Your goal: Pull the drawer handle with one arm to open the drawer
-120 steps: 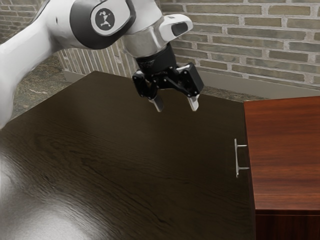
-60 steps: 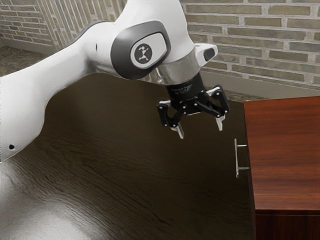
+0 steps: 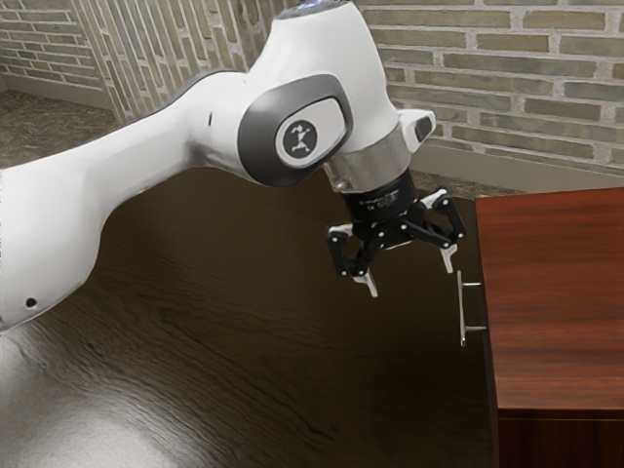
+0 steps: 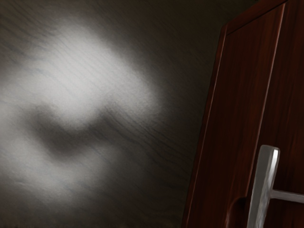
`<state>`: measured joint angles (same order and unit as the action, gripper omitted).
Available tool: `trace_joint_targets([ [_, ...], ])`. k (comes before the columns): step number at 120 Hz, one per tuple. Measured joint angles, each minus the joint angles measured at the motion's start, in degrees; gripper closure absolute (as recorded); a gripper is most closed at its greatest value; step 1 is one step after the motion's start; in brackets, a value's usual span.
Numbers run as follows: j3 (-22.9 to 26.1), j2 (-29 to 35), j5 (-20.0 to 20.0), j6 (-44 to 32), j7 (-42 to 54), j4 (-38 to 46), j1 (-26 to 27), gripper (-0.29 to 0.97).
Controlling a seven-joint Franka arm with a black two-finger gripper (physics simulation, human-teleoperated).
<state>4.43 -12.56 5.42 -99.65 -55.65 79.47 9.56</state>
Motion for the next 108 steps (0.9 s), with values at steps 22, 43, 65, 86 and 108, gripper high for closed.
trace_joint_targets([
  [22,0.7,2.1,-1.2,-3.4,-1.6,4.4,-0.1,0.00],
  [43,1.1,4.3,-1.2,-7.1,-2.4,7.5,-0.2,0.01],
  [65,1.6,6.0,-0.9,-10.7,-2.6,10.6,-0.3,0.04],
  [86,1.8,6.4,-0.4,-13.8,-2.5,12.7,-0.3,0.06],
  [108,1.9,6.4,0.1,-16.0,-1.9,14.0,-0.3,0.07],
])
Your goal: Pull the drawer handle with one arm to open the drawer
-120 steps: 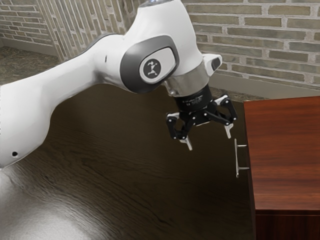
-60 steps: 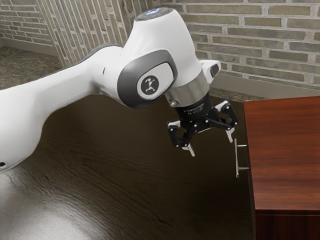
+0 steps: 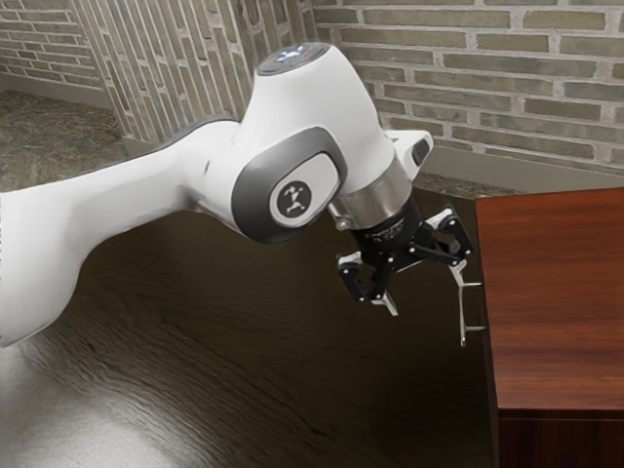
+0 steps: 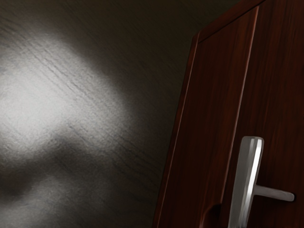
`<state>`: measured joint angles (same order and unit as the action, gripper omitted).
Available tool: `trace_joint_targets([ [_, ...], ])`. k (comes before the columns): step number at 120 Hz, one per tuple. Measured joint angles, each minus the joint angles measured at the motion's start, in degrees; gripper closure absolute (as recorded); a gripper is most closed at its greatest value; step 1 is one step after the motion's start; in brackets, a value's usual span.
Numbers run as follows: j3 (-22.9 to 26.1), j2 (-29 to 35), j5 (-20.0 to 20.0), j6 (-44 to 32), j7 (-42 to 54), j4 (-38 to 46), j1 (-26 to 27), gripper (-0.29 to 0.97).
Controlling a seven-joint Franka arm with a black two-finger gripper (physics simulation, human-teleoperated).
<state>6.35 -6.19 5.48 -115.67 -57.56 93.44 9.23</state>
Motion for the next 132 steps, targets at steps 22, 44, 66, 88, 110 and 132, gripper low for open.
trace_joint_targets([
  [22,0.1,0.0,0.1,-1.4,1.0,0.6,0.1,0.08],
  [44,0.6,0.1,0.1,-1.9,2.1,1.0,0.2,0.09],
  [66,0.6,0.1,0.1,-2.2,2.9,1.5,0.1,0.09],
  [88,0.6,0.0,0.1,-2.7,3.6,2.1,0.0,0.09],
  [110,0.6,0.0,0.1,-3.1,4.2,2.5,0.1,0.09],
  [132,0.6,0.0,0.1,-3.6,4.6,3.1,0.1,0.09],
])
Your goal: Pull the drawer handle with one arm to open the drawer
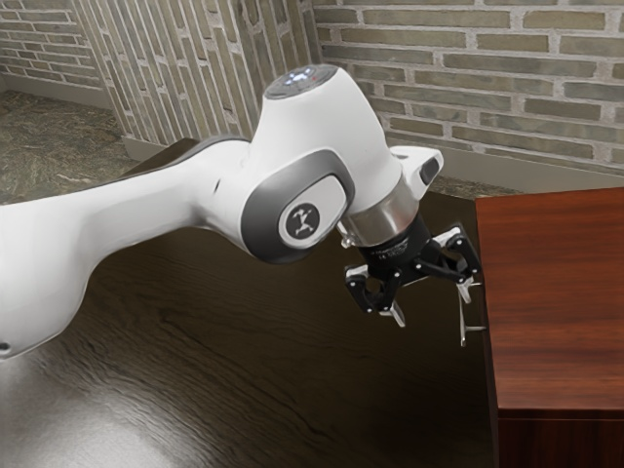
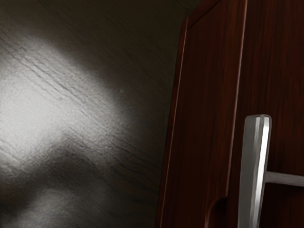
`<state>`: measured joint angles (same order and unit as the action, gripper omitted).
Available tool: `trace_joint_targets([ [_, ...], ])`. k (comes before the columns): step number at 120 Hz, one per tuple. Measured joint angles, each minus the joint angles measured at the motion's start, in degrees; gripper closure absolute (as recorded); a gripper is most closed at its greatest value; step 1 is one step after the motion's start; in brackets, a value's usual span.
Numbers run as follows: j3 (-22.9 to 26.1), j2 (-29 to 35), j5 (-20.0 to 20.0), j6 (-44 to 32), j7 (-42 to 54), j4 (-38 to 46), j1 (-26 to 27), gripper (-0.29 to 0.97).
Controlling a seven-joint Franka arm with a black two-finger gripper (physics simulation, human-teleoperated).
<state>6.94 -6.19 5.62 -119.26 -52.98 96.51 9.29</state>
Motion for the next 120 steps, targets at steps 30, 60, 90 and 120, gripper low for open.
trace_joint_targets([
  [30,0.0,-0.2,0.0,-0.5,0.4,0.4,0.1,0.10],
  [60,0.0,0.0,0.0,-0.7,0.7,1.0,-0.1,0.10],
  [90,-0.2,0.6,-0.1,-0.6,1.0,1.9,-0.4,0.10],
  [120,-0.6,2.1,-0.1,-0.4,1.5,3.6,-0.6,0.11],
])
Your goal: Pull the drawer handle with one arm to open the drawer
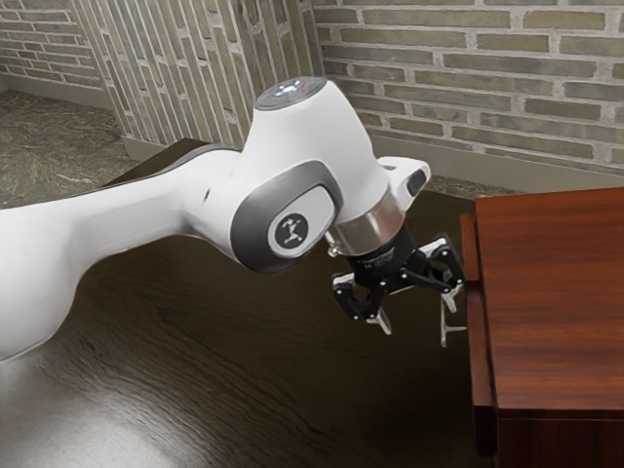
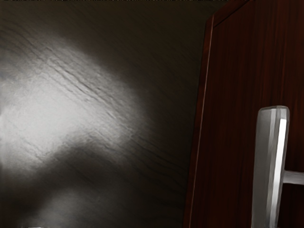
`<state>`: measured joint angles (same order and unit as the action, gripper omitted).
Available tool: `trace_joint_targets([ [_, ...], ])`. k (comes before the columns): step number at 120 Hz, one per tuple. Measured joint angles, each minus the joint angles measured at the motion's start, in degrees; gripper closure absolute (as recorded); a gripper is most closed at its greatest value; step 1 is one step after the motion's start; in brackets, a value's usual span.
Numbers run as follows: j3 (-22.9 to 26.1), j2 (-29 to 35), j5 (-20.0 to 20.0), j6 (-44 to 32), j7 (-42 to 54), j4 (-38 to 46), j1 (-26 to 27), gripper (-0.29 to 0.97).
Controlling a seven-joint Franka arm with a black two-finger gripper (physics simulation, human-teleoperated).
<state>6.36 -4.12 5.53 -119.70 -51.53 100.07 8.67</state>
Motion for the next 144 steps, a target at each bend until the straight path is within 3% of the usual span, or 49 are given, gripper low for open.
trace_joint_targets([
  [144,-4.6,7.4,0.0,0.7,4.3,8.2,0.5,0.12],
])
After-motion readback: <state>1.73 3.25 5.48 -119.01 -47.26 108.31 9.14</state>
